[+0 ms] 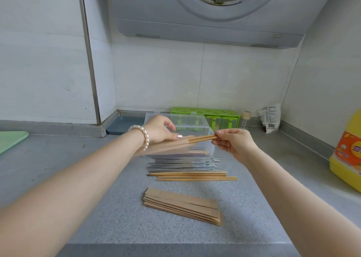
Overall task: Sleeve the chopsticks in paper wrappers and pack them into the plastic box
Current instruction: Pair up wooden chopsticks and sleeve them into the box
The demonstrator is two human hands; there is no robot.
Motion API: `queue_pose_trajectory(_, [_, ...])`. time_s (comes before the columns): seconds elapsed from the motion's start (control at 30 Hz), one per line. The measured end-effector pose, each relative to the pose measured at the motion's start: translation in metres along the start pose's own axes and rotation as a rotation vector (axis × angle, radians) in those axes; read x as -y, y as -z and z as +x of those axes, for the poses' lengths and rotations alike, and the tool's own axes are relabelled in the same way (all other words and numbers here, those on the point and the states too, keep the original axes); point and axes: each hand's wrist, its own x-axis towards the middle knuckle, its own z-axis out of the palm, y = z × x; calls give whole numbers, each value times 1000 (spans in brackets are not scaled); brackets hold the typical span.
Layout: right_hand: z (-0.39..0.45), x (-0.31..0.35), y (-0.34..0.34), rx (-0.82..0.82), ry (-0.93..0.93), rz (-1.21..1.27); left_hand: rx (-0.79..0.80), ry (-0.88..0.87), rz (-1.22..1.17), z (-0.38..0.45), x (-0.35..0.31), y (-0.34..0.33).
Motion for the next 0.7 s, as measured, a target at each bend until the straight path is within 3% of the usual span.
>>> queue_pose_trajectory(0.1, [26, 11, 18, -198, 58, 71, -329, 6, -91, 20, 17, 30])
queue_pose_trajectory(0.17, [43, 11, 32, -314, 57, 114, -408, 36, -32, 24, 30, 37])
queue_pose_trajectory(0.4, [90, -3, 25, -505, -1, -37, -230, 98, 150, 46, 62, 3])
queue_pose_trajectory(0.7, [111, -20, -11, -446, -72, -324, 61, 69, 427, 56, 78, -21])
